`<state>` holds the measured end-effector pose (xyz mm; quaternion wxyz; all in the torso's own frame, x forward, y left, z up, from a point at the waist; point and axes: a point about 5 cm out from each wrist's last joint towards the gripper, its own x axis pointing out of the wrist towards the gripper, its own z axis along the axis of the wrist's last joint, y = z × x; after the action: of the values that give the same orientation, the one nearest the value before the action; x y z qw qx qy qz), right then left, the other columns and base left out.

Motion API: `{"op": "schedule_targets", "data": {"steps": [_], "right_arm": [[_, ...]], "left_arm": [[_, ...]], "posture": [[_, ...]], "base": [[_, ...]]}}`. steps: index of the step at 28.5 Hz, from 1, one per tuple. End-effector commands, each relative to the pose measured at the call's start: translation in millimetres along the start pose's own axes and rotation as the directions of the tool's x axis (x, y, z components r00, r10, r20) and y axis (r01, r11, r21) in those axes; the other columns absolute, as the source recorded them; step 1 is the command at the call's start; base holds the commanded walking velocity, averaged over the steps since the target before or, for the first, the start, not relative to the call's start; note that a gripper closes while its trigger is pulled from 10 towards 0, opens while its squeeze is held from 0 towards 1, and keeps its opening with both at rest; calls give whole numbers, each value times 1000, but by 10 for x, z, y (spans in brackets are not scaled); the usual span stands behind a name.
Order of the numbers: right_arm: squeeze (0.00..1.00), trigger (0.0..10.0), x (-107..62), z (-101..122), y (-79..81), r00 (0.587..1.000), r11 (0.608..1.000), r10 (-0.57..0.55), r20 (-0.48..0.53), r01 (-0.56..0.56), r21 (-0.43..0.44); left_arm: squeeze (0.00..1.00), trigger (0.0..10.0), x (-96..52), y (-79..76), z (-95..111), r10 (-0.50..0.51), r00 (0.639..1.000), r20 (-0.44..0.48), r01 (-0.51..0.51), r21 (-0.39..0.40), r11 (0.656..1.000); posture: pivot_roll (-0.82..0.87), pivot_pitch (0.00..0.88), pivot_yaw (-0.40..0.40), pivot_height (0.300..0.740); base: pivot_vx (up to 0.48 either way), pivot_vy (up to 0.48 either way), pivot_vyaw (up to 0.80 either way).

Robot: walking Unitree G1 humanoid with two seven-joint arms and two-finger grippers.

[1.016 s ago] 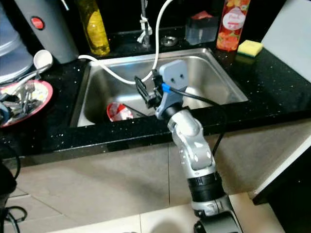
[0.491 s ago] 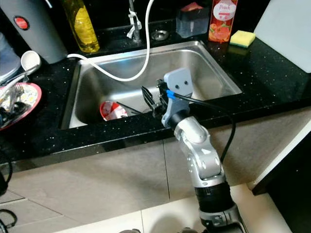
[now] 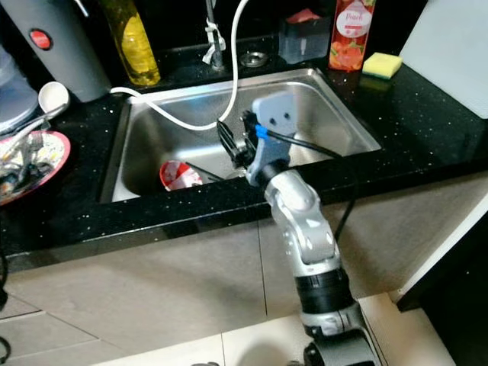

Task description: Kitchen organization

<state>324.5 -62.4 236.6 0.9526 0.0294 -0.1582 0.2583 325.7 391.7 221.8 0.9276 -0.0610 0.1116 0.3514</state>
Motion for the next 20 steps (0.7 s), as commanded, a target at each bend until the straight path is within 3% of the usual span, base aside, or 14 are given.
{"op": "schedule_targets", "data": {"steps": [1, 2, 4, 6, 8, 9, 11, 12, 13, 16, 18, 19, 20], "right_arm": [[0, 10000, 51, 50, 1, 1000, 1000, -5, 29, 5, 11], [0, 10000, 54, 62, 2, 999, 1000, -7, 36, 7, 8], [0, 10000, 54, 62, 2, 999, 1000, -7, 36, 7, 8], [0, 10000, 41, 63, -8, 999, 1000, -8, 40, 8, 5], [0, 10000, 26, 36, -41, 999, 1000, -17, 37, 17, 7], [0, 10000, 26, 36, -41, 999, 1000, -17, 37, 17, 7], [0, 10000, 24, 14, -67, 999, 1000, -27, 36, 27, 7], [0, 10000, 24, 14, -67, 999, 1000, -27, 36, 27, 7], [0, 10000, 37, 13, -82, 998, 999, -46, 49, 46, 9], [0, 10000, 47, 24, -89, 995, 997, -74, 68, 73, 16], [0, 10000, 29, 17, -85, 994, 996, -89, 70, 88, 18], [0, 10000, 29, 17, -85, 994, 996, -89, 70, 88, 18], [0, 10000, 14, 13, -84, 993, 996, -94, 69, 93, 18]], "left_arm": [[0, 10000, -82, 140, 382, 58, 981, 187, -70, 61, 996], [0, 10000, -136, 118, 518, 64, 963, 261, -83, 63, 995], [0, 10000, -136, 118, 518, 64, 963, 261, -83, 63, 995], [0, 10000, -226, 16, 714, 50, 928, 368, -82, 72, 994], [0, 10000, -331, -284, 842, -68, 900, 431, 25, 104, 994], [0, 10000, -331, -284, 842, -68, 900, 431, 25, 104, 994], [0, 10000, -434, -611, 846, -215, 873, 438, 155, 168, 973], [0, 10000, -434, -611, 846, -215, 873, 438, 155, 168, 973], [0, 10000, -545, -951, 727, -376, 836, 400, 289, 262, 921], [0, 10000, -673, -1304, 509, -531, 781, 328, 429, 336, 838], [0, 10000, -794, -1564, 286, -647, 720, 251, 539, 386, 749], [0, 10000, -794, -1564, 286, -647, 720, 251, 539, 386, 749], [0, 10000, -848, -1661, 192, -691, 689, 217, 579, 407, 706]], "posture": [[144, 0, 100, 740], [137, 0, 102, 740], [137, 0, 102, 740], [142, 0, 98, 740], [153, 0, 103, 740], [153, 0, 103, 740], [153, 0, 120, 740], [153, 0, 120, 740], [145, 0, 140, 740], [125, 0, 162, 740], [100, 0, 173, 740], [100, 0, 173, 740], [97, 0, 174, 740]], "base": [[0, 0, 0], [0, 0, 0], [0, 0, 0], [0, 0, 0], [0, 0, 0], [0, 0, 0], [0, 0, 0], [0, 0, 0], [0, 0, 0], [0, 0, 0], [0, 0, 0], [0, 0, 0], [0, 0, 0]]}}
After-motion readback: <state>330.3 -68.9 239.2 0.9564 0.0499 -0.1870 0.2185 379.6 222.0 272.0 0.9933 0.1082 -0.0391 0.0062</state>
